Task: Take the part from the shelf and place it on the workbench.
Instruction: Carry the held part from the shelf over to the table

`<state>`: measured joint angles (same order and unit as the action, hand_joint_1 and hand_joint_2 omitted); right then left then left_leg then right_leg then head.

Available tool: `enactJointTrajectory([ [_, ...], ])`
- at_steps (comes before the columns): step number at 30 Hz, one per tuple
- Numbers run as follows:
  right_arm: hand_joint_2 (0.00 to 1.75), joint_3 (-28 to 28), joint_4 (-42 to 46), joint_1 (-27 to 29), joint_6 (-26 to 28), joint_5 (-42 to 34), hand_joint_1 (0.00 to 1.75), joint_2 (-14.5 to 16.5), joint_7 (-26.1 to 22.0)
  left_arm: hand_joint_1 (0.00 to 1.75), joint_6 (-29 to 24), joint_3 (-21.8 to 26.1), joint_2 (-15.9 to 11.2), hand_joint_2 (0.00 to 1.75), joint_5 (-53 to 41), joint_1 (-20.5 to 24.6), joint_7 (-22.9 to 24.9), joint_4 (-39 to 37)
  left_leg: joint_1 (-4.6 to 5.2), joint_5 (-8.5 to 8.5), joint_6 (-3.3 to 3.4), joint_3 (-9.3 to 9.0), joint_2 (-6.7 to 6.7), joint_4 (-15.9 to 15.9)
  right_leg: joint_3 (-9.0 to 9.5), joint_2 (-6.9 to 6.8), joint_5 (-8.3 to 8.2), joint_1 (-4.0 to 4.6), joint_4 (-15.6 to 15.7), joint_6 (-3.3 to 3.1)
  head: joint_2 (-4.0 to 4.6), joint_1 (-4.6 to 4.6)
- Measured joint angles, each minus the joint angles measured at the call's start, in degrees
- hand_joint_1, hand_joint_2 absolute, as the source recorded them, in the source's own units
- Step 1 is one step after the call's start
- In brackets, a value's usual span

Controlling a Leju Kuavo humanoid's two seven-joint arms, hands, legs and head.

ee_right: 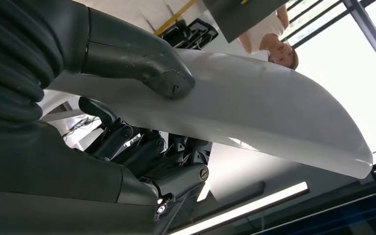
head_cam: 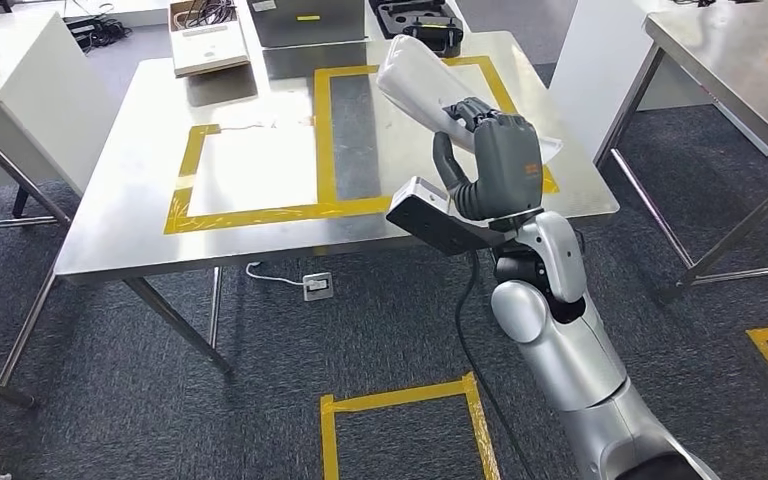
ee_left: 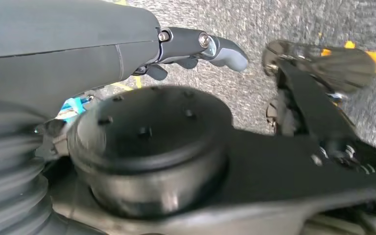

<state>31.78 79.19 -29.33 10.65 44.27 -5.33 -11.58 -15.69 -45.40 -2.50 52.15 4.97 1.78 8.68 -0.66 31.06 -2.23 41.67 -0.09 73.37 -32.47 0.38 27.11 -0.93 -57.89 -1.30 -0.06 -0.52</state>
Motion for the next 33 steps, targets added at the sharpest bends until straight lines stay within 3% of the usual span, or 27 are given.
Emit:
enactJointTrajectory([
  [2,1.75,0.0,-0.2,-0.3,0.0,-0.4,1.75,0.0,-0.1,0.00,0.0,0.0,-0.1,1.75,0.0,-0.1,0.0,0.0,-0.17,-4.91,-0.01,-2.93,0.02,-7.8,0.89,0.07,0.79,-0.08,-0.1,0.48,-0.01,-0.01],
  [3,1.75,0.0,-0.3,-0.4,0.1,-0.5,1.75,0.1,-0.2,0.00,0.0,0.0,-0.1,1.75,0.0,-0.1,0.0,0.0,-0.13,-6.31,0.17,-4.44,-0.02,-11.3,1.14,0.10,1.17,-0.02,-0.2,0.83,-0.01,-0.05],
  [5,1.75,0.1,-0.3,-0.6,0.2,-0.6,1.75,0.1,-0.2,0.00,0.0,0.0,0.0,1.75,0.0,-0.1,0.0,0.0,0.00,-6.73,0.59,-5.82,-0.12,-14.4,1.21,0.13,1.62,0.16,-0.4,1.33,-0.01,-0.12],
  [10,1.75,0.2,-0.3,-0.6,0.2,-0.6,1.75,0.2,-0.2,0.00,0.0,0.0,0.0,1.75,0.1,-0.1,0.0,0.0,0.07,-6.50,1.09,-5.81,-0.15,-14.4,1.18,0.16,1.69,0.29,-0.3,1.60,0.00,-0.15],
  [11,1.75,0.3,-0.3,-0.6,0.3,-0.7,1.75,0.3,-0.1,0.00,0.0,0.0,0.0,1.75,0.2,-0.1,-0.1,0.0,0.03,-6.35,1.54,-5.97,-0.14,-14.5,1.26,0.10,1.96,0.20,-0.5,1.93,0.00,-0.16],
  [12,1.75,0.4,-0.3,-0.7,0.3,-0.7,1.75,0.3,-0.1,0.00,0.0,0.0,0.0,1.75,0.4,-0.2,-0.2,0.0,-0.02,-6.13,2.11,-6.20,-0.13,-14.6,0.71,0.02,2.77,0.13,-1.8,2.30,0.00,-0.17],
  [14,1.75,0.6,-0.2,-0.9,0.4,-0.7,1.75,0.4,0.1,0.00,0.0,0.0,-0.1,1.75,0.7,-0.3,-0.4,0.0,-0.08,-5.60,3.22,-6.83,-0.13,-14.7,-2.53,-0.12,5.72,-0.04,-8.2,3.02,0.00,-0.17],
  [16,1.75,0.7,-0.3,-0.8,0.4,-0.7,1.75,0.4,0.1,0.00,0.0,0.0,-0.1,1.75,0.7,-0.3,-0.5,0.0,0.01,-5.11,3.51,-7.20,-0.14,-14.7,-7.42,-0.14,7.88,-0.01,-16.0,3.14,0.01,-0.16],
  [17,1.75,0.8,-0.3,-0.7,0.4,-0.7,1.75,0.3,0.1,0.00,0.0,0.0,-0.1,1.75,0.7,-0.4,-0.4,0.0,0.05,-4.82,3.52,-7.46,-0.17,-14.6,-8.77,-0.14,7.34,0.01,-17.3,3.06,0.01,-0.15],
  [18,1.75,0.8,-0.3,-0.6,0.4,-0.7,1.75,0.3,0.1,0.00,0.0,0.0,0.0,1.75,0.8,-0.5,-0.4,0.0,0.09,-4.49,3.48,-7.82,-0.19,-14.5,-9.01,-0.14,5.64,0.05,-16.4,2.89,0.01,-0.15],
  [20,1.75,0.8,-0.3,-0.4,0.5,-0.5,1.75,0.3,0.0,0.00,0.0,0.0,0.0,1.75,0.8,-0.5,-0.3,0.0,0.11,-3.74,3.23,-8.72,-0.22,-14.4,-6.42,-0.20,0.53,0.20,-8.8,2.34,0.01,-0.16],
  [22,1.75,0.8,-0.3,0.0,0.7,-0.2,1.75,0.3,-0.2,0.00,0.0,0.0,0.1,1.75,0.9,-0.5,-0.4,0.0,0.27,-3.11,2.69,-9.26,-0.26,-14.4,-3.64,-0.27,-1.88,0.56,-2.3,1.82,0.01,-0.19],
  [24,1.75,0.8,-0.3,0.3,1.0,-0.2,1.75,0.2,-0.6,0.00,0.0,0.0,0.2,1.75,1.0,-0.5,-0.5,0.0,0.36,-2.86,1.98,-9.45,-0.25,-14.6,-2.89,-0.15,-1.58,0.87,-0.9,1.43,0.01,-0.22],
  [27,1.75,0.8,-0.3,0.5,1.2,-0.3,1.75,0.1,-1.3,0.00,0.0,0.0,0.1,1.75,1.0,-0.5,-0.5,0.0,0.38,-1.96,0.94,-9.28,-0.08,-13.7,-2.20,0.09,-1.45,0.39,-0.3,0.65,0.00,-0.31],
  [29,1.75,0.8,-0.3,0.4,1.1,-0.4,1.75,0.1,-1.3,0.00,0.0,0.0,0.1,1.75,1.0,-0.4,-0.6,0.0,0.27,0.46,0.36,-6.42,-0.06,-8.2,-1.57,0.01,-1.16,0.17,0.0,0.09,0.00,-0.43],
  [31,1.75,0.8,-0.3,0.3,0.7,-0.4,1.75,0.1,-1.2,0.00,0.0,0.0,0.1,1.75,1.0,-0.5,-0.6,0.0,0.16,2.87,-0.05,-1.84,-0.05,-0.4,-1.09,-0.06,-0.67,0.22,0.0,-0.24,0.01,-0.45],
  [32,1.75,0.8,-0.3,0.3,0.4,-0.5,1.75,0.1,-1.0,0.00,0.0,0.0,0.1,1.75,1.0,-0.5,-0.5,0.0,0.13,2.78,-0.14,-0.31,-0.06,1.6,-0.77,-0.05,-0.39,0.25,0.0,-0.28,0.01,-0.45],
  [33,1.75,0.9,-0.3,0.2,0.1,-0.5,1.75,0.1,-0.8,0.00,0.0,0.0,0.1,1.75,1.1,-0.6,-0.5,0.0,0.12,1.50,-0.16,0.13,-0.06,1.5,-0.37,-0.01,-0.09,0.26,-0.1,-0.25,0.00,-0.45],
])
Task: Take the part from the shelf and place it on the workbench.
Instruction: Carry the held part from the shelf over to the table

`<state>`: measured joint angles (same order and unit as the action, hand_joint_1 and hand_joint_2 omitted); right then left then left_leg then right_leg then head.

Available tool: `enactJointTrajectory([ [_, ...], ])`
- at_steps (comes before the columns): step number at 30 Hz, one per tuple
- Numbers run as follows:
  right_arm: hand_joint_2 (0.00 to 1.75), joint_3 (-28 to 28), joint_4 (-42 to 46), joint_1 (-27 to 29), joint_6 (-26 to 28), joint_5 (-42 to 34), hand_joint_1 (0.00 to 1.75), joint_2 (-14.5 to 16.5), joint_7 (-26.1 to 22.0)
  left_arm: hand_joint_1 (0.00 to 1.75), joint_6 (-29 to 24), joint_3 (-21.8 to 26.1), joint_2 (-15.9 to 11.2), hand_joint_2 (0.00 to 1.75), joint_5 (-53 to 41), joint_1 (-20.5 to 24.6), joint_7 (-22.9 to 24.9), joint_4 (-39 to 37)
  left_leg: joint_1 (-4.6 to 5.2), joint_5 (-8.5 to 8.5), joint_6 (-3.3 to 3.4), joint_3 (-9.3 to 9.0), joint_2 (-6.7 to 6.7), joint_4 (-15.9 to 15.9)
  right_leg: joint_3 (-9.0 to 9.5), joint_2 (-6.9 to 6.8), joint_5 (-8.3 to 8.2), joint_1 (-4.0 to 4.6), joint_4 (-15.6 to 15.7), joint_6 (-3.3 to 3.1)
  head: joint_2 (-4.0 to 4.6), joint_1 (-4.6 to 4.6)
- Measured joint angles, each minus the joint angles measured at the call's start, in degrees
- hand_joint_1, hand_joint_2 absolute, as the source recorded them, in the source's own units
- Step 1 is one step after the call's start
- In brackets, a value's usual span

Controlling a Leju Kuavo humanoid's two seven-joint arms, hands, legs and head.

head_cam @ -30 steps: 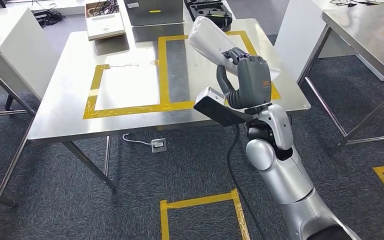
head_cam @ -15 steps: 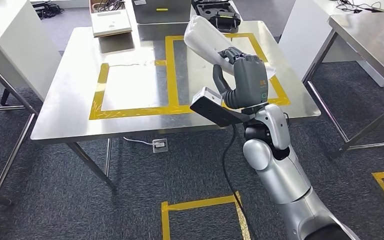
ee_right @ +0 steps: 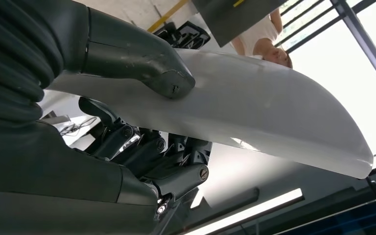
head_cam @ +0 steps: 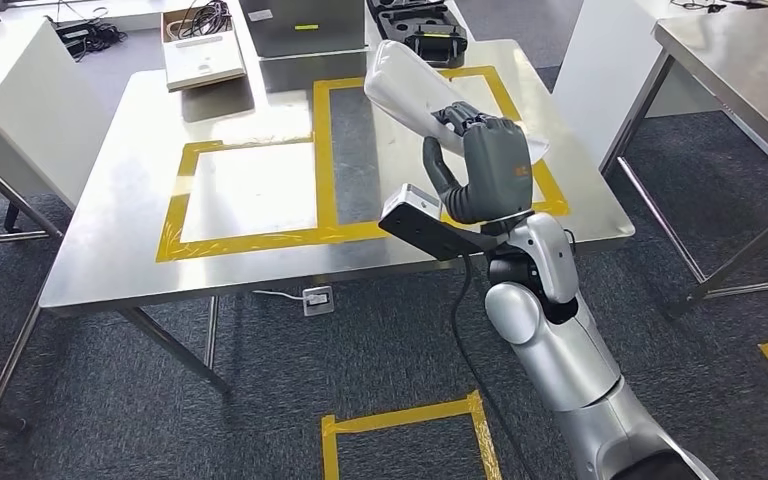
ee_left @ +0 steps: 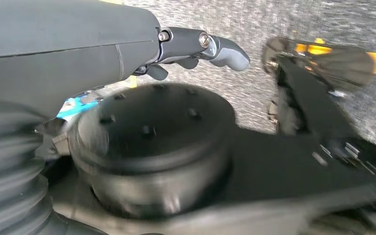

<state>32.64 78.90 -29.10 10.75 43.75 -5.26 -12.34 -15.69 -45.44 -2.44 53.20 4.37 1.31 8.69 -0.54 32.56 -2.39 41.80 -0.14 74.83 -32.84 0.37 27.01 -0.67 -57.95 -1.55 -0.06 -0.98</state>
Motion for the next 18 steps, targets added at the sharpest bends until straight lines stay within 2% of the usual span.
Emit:
enactJointTrajectory([
  [1,1.75,0.0,0.0,-0.1,-0.2,0.0,1.75,0.0,0.3,0.00,0.0,0.0,0.0,1.75,0.0,0.0,0.1,0.0,-0.01,-2.34,0.07,-0.74,0.00,-2.6,0.49,0.06,0.35,0.00,0.0,0.09,-0.01,-0.01],
  [2,1.75,0.0,0.0,-0.4,-0.4,0.0,1.75,0.0,0.5,0.00,0.0,0.0,-0.1,1.75,0.0,-0.1,0.2,0.0,-0.01,-5.09,0.22,-2.23,0.01,-6.7,0.99,0.10,0.74,-0.01,-0.1,0.24,0.00,-0.01],
  [3,1.75,0.0,0.0,-0.6,-0.5,0.0,1.75,0.1,0.6,0.00,0.0,0.0,-0.1,1.75,0.0,-0.1,0.3,0.0,0.08,-7.03,0.44,-3.90,-0.01,-10.6,1.36,0.13,1.14,0.11,-0.1,0.48,0.00,-0.01],
  [4,1.75,0.0,0.0,-0.8,-0.5,0.0,1.75,0.1,0.8,0.00,0.0,0.0,-0.1,1.75,0.0,0.0,0.4,0.0,0.15,-8.11,0.78,-5.25,-0.04,-13.7,1.54,0.18,1.46,0.21,-0.2,0.76,0.00,-0.01],
  [5,1.75,0.0,0.0,-1.0,-0.6,0.0,1.75,0.1,0.9,0.00,0.0,0.0,-0.1,1.75,0.0,0.0,0.5,0.0,0.23,-8.32,1.13,-5.99,-0.07,-15.4,1.59,0.20,1.68,0.31,-0.2,1.05,0.01,0.01],
  [8,1.75,0.2,0.0,-1.1,-0.7,0.0,1.75,0.1,1.1,0.00,0.0,-0.1,0.0,1.75,0.0,0.0,1.1,0.0,0.24,-7.59,2.28,-6.45,-0.15,-16.2,1.68,0.17,2.14,0.31,-0.2,2.01,0.01,0.01],
  [10,1.75,0.2,0.0,-1.2,-0.6,0.0,1.75,0.1,1.1,0.00,0.0,-0.2,0.0,1.75,0.0,0.0,1.1,0.0,0.03,-7.37,3.07,-7.02,-0.11,-16.5,0.54,0.01,3.63,0.23,-2.9,2.64,0.01,0.00],
  [11,1.75,0.2,0.0,-1.3,-0.6,0.0,1.75,0.1,1.1,0.00,0.0,-0.2,-0.1,1.75,0.0,0.0,1.1,0.0,-0.05,-7.22,3.38,-7.28,-0.07,-16.6,-1.14,-0.07,5.01,0.15,-6.2,2.88,0.00,0.02],
  [13,1.75,0.2,-0.1,-1.2,-0.6,0.0,1.75,0.1,1.1,0.00,0.0,-0.2,-0.1,1.75,0.0,0.0,0.9,0.0,-0.04,-6.78,3.70,-7.60,-0.05,-16.6,-5.97,-0.11,7.78,0.08,-14.4,3.18,0.01,0.03],
  [14,1.75,0.3,-0.2,-1.2,-0.6,0.0,1.75,0.1,1.1,0.00,0.0,-0.2,-0.1,1.75,0.0,0.0,0.9,0.0,-0.04,-6.53,3.72,-7.79,-0.06,-16.5,-7.87,-0.12,8.01,0.04,-17.0,3.24,0.01,0.03],
  [15,1.75,0.3,-0.3,-1.1,-0.6,0.0,1.75,0.1,1.1,0.00,0.0,-0.3,-0.1,1.75,0.0,0.0,0.9,0.0,-0.04,-6.25,3.68,-8.06,-0.08,-16.5,-8.78,-0.12,7.08,0.01,-17.4,3.25,0.00,0.03],
  [16,1.75,0.3,-0.3,-1.1,-0.6,0.0,1.75,0.1,1.1,0.00,0.0,-0.3,-0.1,1.75,0.0,-0.1,0.9,0.0,-0.05,-5.92,3.58,-8.41,-0.11,-16.3,-8.41,-0.14,4.98,-0.02,-15.4,3.19,-0.01,0.03],
  [17,1.75,0.3,-0.4,-1.2,-0.6,0.0,1.75,0.1,1.1,0.00,0.0,-0.3,-0.1,1.75,0.0,-0.1,1.0,0.0,-0.07,-5.53,3.41,-8.83,-0.13,-16.2,-7.00,-0.19,2.17,-0.06,-11.4,3.08,-0.01,0.03],
  [18,1.75,0.3,-0.4,-1.3,-0.6,0.0,1.75,0.1,1.1,0.00,0.0,-0.3,-0.1,1.75,0.0,-0.1,1.0,0.0,0.02,-5.12,3.15,-9.16,-0.15,-16.1,-5.31,-0.25,0.15,-0.01,-7.3,2.93,-0.01,0.02],
])
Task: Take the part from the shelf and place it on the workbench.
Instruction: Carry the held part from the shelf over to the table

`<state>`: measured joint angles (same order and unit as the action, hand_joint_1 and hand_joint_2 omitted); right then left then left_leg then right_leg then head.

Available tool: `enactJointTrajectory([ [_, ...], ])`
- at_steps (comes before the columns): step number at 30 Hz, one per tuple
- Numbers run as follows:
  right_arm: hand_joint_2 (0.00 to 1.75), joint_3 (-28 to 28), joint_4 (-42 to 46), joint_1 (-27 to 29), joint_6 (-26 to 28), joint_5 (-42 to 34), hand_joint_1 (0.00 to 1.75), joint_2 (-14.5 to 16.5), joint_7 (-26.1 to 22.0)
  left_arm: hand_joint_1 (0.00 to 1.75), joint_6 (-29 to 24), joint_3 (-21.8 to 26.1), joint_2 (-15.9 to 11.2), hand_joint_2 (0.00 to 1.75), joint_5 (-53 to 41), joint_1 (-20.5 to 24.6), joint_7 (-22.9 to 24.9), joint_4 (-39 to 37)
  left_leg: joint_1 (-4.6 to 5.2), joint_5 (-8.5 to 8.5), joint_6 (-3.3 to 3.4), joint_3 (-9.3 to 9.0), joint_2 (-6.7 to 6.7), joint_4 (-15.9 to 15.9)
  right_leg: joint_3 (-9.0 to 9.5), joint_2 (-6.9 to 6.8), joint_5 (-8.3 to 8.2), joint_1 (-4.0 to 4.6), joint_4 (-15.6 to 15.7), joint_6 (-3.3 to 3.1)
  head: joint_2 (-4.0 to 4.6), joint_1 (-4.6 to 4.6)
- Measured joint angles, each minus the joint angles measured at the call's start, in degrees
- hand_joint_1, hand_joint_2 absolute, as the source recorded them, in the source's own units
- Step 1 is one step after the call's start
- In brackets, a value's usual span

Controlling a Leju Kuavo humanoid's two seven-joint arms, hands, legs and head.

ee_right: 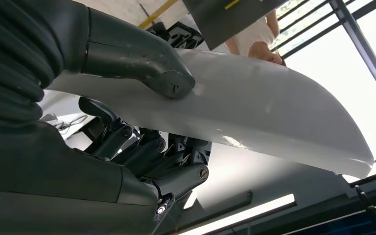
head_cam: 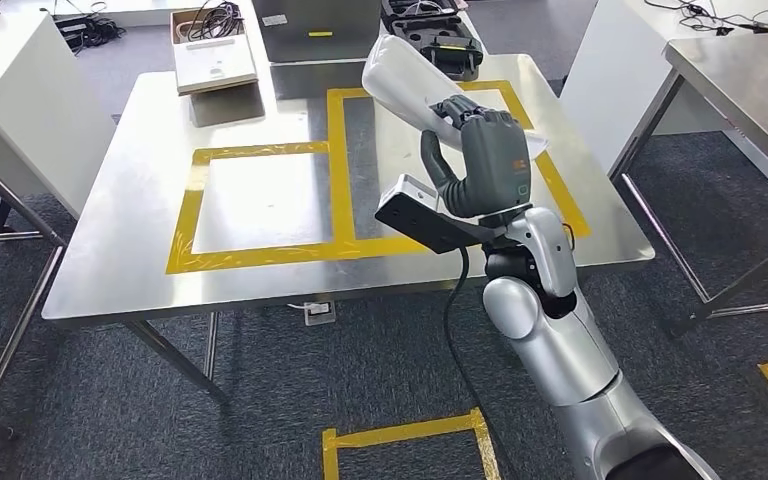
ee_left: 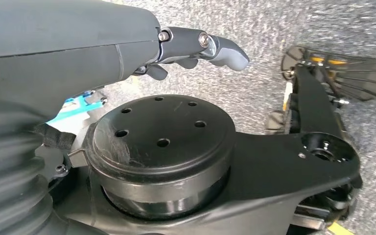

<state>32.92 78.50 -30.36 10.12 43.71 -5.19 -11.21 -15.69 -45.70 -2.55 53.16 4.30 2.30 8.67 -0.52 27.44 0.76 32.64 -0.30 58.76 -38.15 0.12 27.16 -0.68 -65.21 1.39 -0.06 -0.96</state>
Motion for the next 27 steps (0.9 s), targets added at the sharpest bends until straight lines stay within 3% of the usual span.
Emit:
enactJointTrajectory([
  [2,1.75,0.0,0.0,-0.1,0.0,0.0,1.75,0.0,0.0,0.00,0.0,0.0,0.0,1.75,0.0,0.1,-0.1,0.0,0.19,0.63,-0.65,-0.29,-0.07,0.2,2.35,-0.05,-1.78,0.16,5.3,-0.51,0.00,-0.02],
  [5,1.75,0.0,-0.1,-0.2,0.0,0.0,1.75,-0.1,0.1,0.00,0.0,0.0,-0.1,1.75,0.0,0.1,-0.1,0.0,0.24,0.98,-1.66,-0.52,-0.02,0.0,2.84,0.15,-1.37,0.25,6.2,-1.53,0.01,-0.06],
  [7,1.75,0.0,-0.1,-0.4,0.0,0.0,1.75,0.0,0.0,0.00,0.0,0.0,-0.1,1.75,0.0,0.1,-0.1,0.0,0.17,2.06,-2.28,0.11,0.04,1.6,3.45,0.19,-1.27,0.02,6.6,-2.28,0.02,-0.14],
  [8,1.75,0.0,-0.1,-0.5,0.0,-0.2,1.75,0.0,-0.1,0.00,0.0,0.0,-0.1,1.75,0.0,0.2,-0.2,0.0,0.11,3.23,-2.53,1.37,0.06,4.2,3.79,0.15,-1.19,-0.09,6.8,-2.59,0.02,-0.19],
  [10,1.75,0.0,-0.3,-0.7,0.0,-0.6,1.75,0.0,-0.5,0.00,0.0,-0.1,-0.1,1.75,0.0,0.2,-0.4,0.0,0.02,5.99,-2.86,5.70,0.06,11.9,4.18,0.11,-0.82,-0.01,6.8,-2.99,0.02,-0.26],
  [11,1.75,0.0,-0.6,-0.7,0.0,-0.8,1.75,0.0,-0.7,0.00,0.0,-0.1,-0.1,1.75,0.0,0.1,-0.5,0.0,-0.02,6.62,-2.93,7.78,0.06,15.1,4.41,0.12,-0.60,0.06,6.8,-3.10,0.01,-0.26],
  [12,1.75,0.1,-0.9,-0.7,0.0,-1.0,1.75,0.0,-0.9,0.00,0.0,-0.1,0.0,1.75,0.1,0.1,-0.6,0.0,-0.01,6.16,-2.92,9.07,0.06,16.5,4.70,0.16,-0.34,0.11,6.8,-3.14,0.00,-0.26],
  [13,1.75,0.1,-1.1,-0.7,0.0,-1.1,1.75,0.0,-1.0,0.00,0.0,-0.1,0.0,1.75,0.1,0.0,-0.7,0.0,-0.01,4.75,-2.85,9.33,0.06,16.0,5.03,0.21,-0.08,0.13,6.8,-3.12,0.01,-0.26],
  [15,1.75,0.1,-1.5,-1.1,0.1,-1.3,1.75,0.0,-1.2,0.00,0.0,-0.1,-0.1,1.75,0.2,0.0,-0.9,0.0,0.00,-0.39,-2.47,6.96,0.06,8.8,5.92,0.29,0.62,0.14,6.8,-2.88,0.01,-0.26],
  [17,1.75,0.1,-2.0,-1.8,0.4,-1.3,1.75,0.0,-1.4,0.00,0.0,-0.1,-0.1,1.75,0.4,0.1,-1.1,0.0,0.22,-3.22,-1.93,4.05,0.05,2.0,6.40,0.37,1.30,0.30,6.6,-2.32,0.01,-0.27],
  [22,1.75,0.3,-2.2,-2.4,0.8,-1.1,1.75,0.0,-0.6,0.00,0.0,-0.1,0.2,1.75,0.8,0.0,-0.5,0.0,0.15,-2.56,-0.40,2.60,-0.08,-0.3,6.16,0.27,2.46,0.34,5.7,-0.70,0.00,-0.28],
  [24,1.75,0.4,-2.0,-2.1,1.0,-0.9,1.75,0.0,-0.4,0.00,0.0,-0.1,0.3,1.75,0.8,0.0,-0.1,0.0,-0.02,-2.32,0.20,2.09,-0.03,-0.6,3.35,0.17,4.72,0.22,0.3,-0.18,0.00,-0.27],
  [26,1.75,0.6,-2.0,-1.3,1.2,-0.8,1.75,-0.2,-0.5,0.00,0.0,-0.1,0.4,1.75,0.9,0.0,0.0,0.0,-0.02,-1.86,0.52,1.77,0.00,-0.5,-1.21,0.14,6.95,0.13,-7.2,0.11,0.01,-0.27],
  [27,1.75,0.6,-1.9,-0.7,1.4,-0.7,1.75,-0.4,-0.5,0.00,0.0,-0.1,0.5,1.75,1.0,0.0,0.0,0.0,-0.02,-1.60,0.56,1.55,-0.01,-0.5,-2.76,0.14,6.86,0.10,-9.0,0.16,0.00,-0.26],
])
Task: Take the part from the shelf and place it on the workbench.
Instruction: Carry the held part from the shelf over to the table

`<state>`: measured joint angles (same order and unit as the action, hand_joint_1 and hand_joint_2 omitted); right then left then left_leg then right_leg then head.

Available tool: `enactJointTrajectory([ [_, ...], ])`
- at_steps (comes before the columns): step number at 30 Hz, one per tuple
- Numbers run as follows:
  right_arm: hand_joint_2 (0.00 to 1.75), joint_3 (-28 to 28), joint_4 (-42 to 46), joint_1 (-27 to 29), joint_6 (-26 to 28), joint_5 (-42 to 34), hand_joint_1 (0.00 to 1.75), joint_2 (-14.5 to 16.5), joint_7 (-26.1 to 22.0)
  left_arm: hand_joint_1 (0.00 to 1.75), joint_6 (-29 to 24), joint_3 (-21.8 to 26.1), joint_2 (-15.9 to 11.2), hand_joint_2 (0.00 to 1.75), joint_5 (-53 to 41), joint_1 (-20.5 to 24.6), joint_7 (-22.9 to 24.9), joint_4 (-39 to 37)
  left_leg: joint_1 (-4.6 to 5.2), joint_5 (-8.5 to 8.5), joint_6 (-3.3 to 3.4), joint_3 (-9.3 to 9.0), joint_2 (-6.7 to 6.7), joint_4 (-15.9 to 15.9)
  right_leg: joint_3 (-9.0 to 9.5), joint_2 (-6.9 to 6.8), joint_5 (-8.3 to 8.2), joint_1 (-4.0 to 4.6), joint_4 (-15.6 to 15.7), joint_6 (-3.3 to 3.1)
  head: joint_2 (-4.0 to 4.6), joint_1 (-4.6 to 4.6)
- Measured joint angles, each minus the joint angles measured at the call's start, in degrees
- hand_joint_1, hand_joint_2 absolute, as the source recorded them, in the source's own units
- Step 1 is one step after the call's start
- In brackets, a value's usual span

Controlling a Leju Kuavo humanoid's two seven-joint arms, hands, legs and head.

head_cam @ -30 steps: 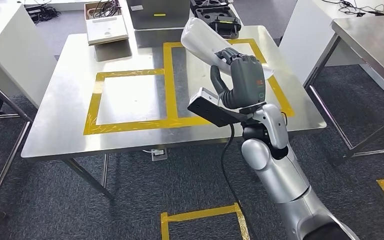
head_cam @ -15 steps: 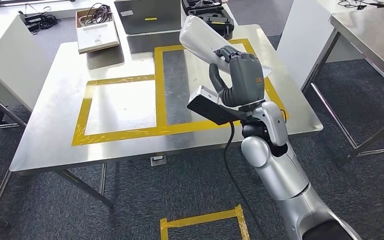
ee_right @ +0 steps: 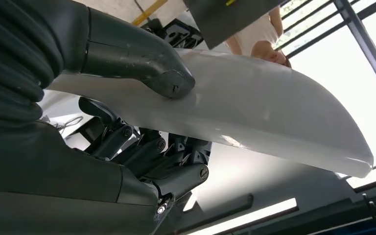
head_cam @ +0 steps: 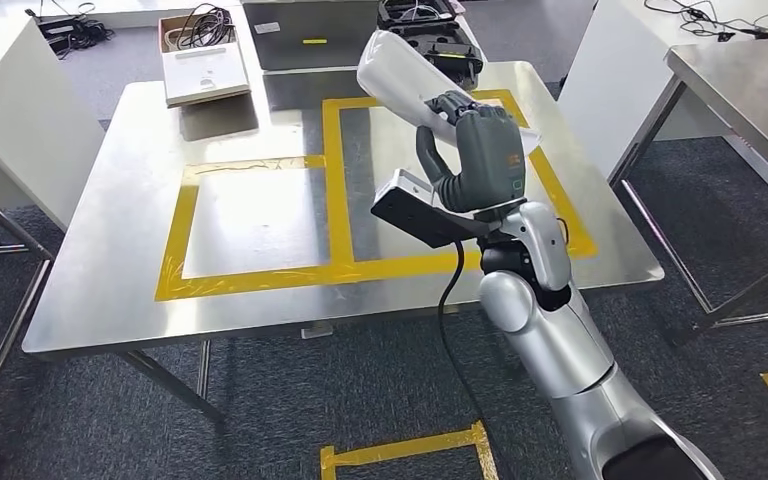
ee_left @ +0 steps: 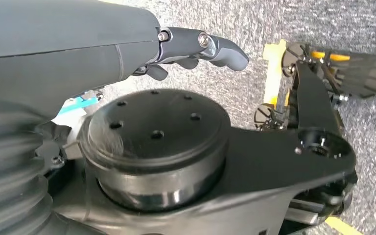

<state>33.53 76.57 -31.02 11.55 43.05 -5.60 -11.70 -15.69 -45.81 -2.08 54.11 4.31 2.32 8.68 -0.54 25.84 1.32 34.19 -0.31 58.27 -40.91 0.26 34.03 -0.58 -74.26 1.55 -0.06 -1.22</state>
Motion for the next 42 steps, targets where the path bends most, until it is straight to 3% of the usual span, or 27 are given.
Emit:
enactJointTrajectory([
  [1,1.75,0.0,0.2,0.7,0.2,0.1,1.75,-0.3,0.0,0.00,0.0,0.0,0.1,1.75,0.0,-0.1,0.0,0.0,0.00,0.29,-0.02,-0.29,-0.03,0.1,-0.52,-0.01,-1.18,-0.03,0.2,0.00,0.01,0.00],
  [2,1.75,0.0,0.5,1.3,0.4,0.2,1.75,-0.6,-0.1,0.00,0.0,0.0,0.2,1.75,-0.1,-0.1,0.1,0.0,-0.01,0.61,-0.10,-0.64,-0.07,0.1,0.09,-0.02,-3.32,-0.05,2.7,-0.09,0.01,0.00],
  [3,1.75,0.0,0.8,1.8,0.5,0.2,1.75,-0.9,-0.1,0.00,0.0,0.0,0.3,1.75,-0.2,-0.2,0.1,0.0,0.00,0.97,-0.26,-0.95,-0.11,0.3,1.52,-0.09,-5.85,-0.07,6.7,-0.23,0.01,0.00],
  [5,1.75,0.0,1.3,2.1,0.6,0.2,1.75,-1.3,-0.1,0.00,0.0,-0.2,0.5,1.75,-0.6,-0.1,0.1,0.0,0.22,1.63,-0.84,-1.18,-0.15,0.6,4.14,-0.22,-8.67,0.10,13.3,-0.68,0.01,-0.02],
  [6,1.75,-0.1,1.3,2.1,0.6,0.2,1.75,-1.4,-0.1,0.00,0.0,-0.3,0.5,1.75,-0.8,-0.1,-0.1,0.0,0.32,1.83,-1.17,-1.16,-0.12,0.7,4.71,-0.22,-8.93,0.21,14.8,-0.95,0.01,-0.03],
  [10,1.75,-0.9,1.7,2.2,0.6,0.2,1.75,-1.7,0.1,0.00,0.0,-0.6,0.4,1.75,-1.3,0.5,-0.8,0.0,0.32,2.55,-2.53,-1.20,0.04,1.1,5.39,0.07,-8.55,0.16,15.6,-2.26,0.01,-0.08],
  [12,1.75,-1.0,2.1,2.3,0.6,0.3,1.75,-1.7,0.2,0.00,0.0,-0.8,0.3,1.75,-1.3,0.8,-0.9,0.0,0.19,4.82,-3.08,1.16,0.08,6.0,6.09,0.02,-8.32,-0.04,15.9,-2.93,0.01,-0.13],
  [14,1.75,-1.0,2.2,2.6,0.6,0.5,1.75,-1.7,0.3,0.00,0.0,-1.0,0.3,1.75,-1.3,0.9,-0.9,0.0,0.10,7.56,-3.38,5.37,0.07,13.6,6.54,-0.01,-7.90,0.04,15.9,-3.30,0.00,-0.15],
  [15,1.75,-1.0,2.3,2.9,0.5,0.7,1.75,-1.7,0.4,0.00,0.0,-1.1,0.3,1.75,-1.3,0.9,-0.8,0.0,0.09,7.82,-3.41,6.97,0.07,16.0,6.78,0.02,-7.66,0.09,15.9,-3.36,-0.01,-0.15],
  [16,1.75,-1.0,2.3,3.0,0.4,0.9,1.75,-1.7,0.5,0.00,0.0,-1.2,0.3,1.75,-1.3,0.9,-0.7,0.0,0.09,6.99,-3.36,7.64,0.07,16.5,7.08,0.09,-7.41,0.12,15.8,-3.35,-0.01,-0.15],
  [17,1.75,-1.0,2.3,3.1,0.3,1.0,1.75,-1.7,0.7,0.00,0.0,-1.3,0.3,1.75,-1.2,0.8,-0.7,0.0,0.10,5.07,-3.23,7.17,0.07,14.6,7.49,0.18,-7.11,0.14,15.8,-3.29,0.00,-0.15],
  [19,1.75,-1.0,2.4,3.0,0.2,1.1,1.75,-1.7,1.0,0.00,0.0,-1.3,0.2,1.75,-1.2,0.7,-0.5,0.0,0.19,0.54,-2.72,4.01,0.06,6.9,8.40,0.31,-6.45,0.19,15.8,-3.00,0.01,-0.15],
  [20,1.75,-1.0,2.4,2.9,0.2,1.2,1.75,-1.7,1.1,0.00,0.0,-1.3,0.2,1.75,-1.2,0.7,-0.4,0.0,0.30,-0.71,-2.43,2.44,0.03,3.4,8.66,0.34,-6.14,0.27,15.7,-2.74,0.01,-0.16],
  [22,1.75,-1.0,2.5,2.9,0.1,1.2,1.75,-1.6,1.2,0.00,0.0,-1.4,0.2,1.75,-1.1,0.8,-0.2,0.0,0.55,-0.81,-1.90,1.10,-0.04,0.7,8.76,0.34,-5.81,0.36,15.7,-2.15,0.01,-0.16],
  [25,1.75,-1.0,2.5,3.0,0.2,1.2,1.75,-1.6,1.1,0.00,0.0,-1.4,0.2,1.75,-0.9,0.6,-0.2,0.0,0.36,-0.59,-0.96,0.56,-0.11,0.0,8.74,0.25,-5.26,0.31,15.5,-1.13,0.00,-0.16],
  [27,1.75,-1.0,2.5,3.0,0.3,1.4,1.75,-1.6,1.1,0.00,0.0,-1.4,0.2,1.75,-0.9,0.6,-0.2,0.0,0.11,-0.46,-0.29,-0.09,-0.06,-0.4,6.72,0.12,-3.35,0.19,11.4,-0.43,-0.01,-0.12],
  [29,1.75,-1.1,2.4,3.1,0.2,1.5,1.75,-1.6,1.1,0.00,0.0,-1.4,0.1,1.75,-1.0,0.7,-0.2,0.0,0.12,-0.06,0.08,-0.42,-0.03,-0.4,2.24,0.05,-0.64,0.04,3.6,0.12,0.01,-0.09],
  [30,1.75,-1.1,2.4,3.2,0.2,1.5,1.75,-1.6,1.1,0.00,0.0,-1.4,0.2,1.75,-1.0,0.7,-0.2,0.0,0.12,0.16,0.11,-0.55,-0.04,-0.3,0.13,0.04,-0.06,-0.03,0.5,0.30,0.01,-0.10],
  [31,1.75,-1.1,2.3,3.2,0.1,1.5,1.75,-1.6,1.1,0.00,0.0,-1.4,0.2,1.75,-1.1,0.7,-0.1,0.0,0.11,0.43,0.08,-0.73,-0.06,-0.2,-1.09,0.02,-0.64,-0.10,-0.6,0.40,0.01,-0.10],
  [32,1.75,-1.1,2.3,3.1,0.0,1.6,1.75,-1.6,1.1,0.00,0.0,-1.4,0.2,1.75,-1.2,0.7,-0.1,0.0,0.08,0.73,-0.01,-0.97,-0.08,-0.1,-1.26,0.01,-2.20,-0.18,0.4,0.44,0.01,-0.09],
  [34,1.75,-1.1,2.3,2.9,0.0,1.7,1.75,-1.6,1.1,0.00,0.0,-1.4,0.2,1.75,-1.3,0.8,0.1,0.0,0.00,1.54,-0.36,-1.59,-0.13,0.3,1.38,-0.08,-6.93,-0.35,7.7,0.36,0.00,-0.09],
  [36,1.75,-1.0,2.3,2.7,-0.1,1.8,1.75,-1.5,1.1,0.00,0.0,-1.5,0.1,1.75,-1.4,1.0,0.2,0.0,0.11,2.28,-1.05,-1.90,-0.23,0.7,4.21,-0.11,-9.00,-0.18,13.8,-0.15,-0.01,-0.06],
  [40,1.75,-1.1,2.0,2.7,-0.2,2.0,1.75,-1.1,0.7,0.00,0.0,-1.5,0.0,1.75,-1.1,1.3,0.2,0.0,0.14,2.88,-2.54,-2.19,-0.23,0.5,5.09,0.12,-8.45,0.03,15.2,-1.84,0.00,-0.09],
  [42,1.75,-1.1,1.8,2.5,-0.2,2.0,1.75,-0.9,0.3,0.00,0.0,-1.5,-0.2,1.75,-0.9,1.4,0.1,0.0,0.06,4.35,-3.13,-0.91,-0.08,3.3,5.66,0.09,-8.30,-0.20,15.6,-2.59,0.00,-0.20],
])
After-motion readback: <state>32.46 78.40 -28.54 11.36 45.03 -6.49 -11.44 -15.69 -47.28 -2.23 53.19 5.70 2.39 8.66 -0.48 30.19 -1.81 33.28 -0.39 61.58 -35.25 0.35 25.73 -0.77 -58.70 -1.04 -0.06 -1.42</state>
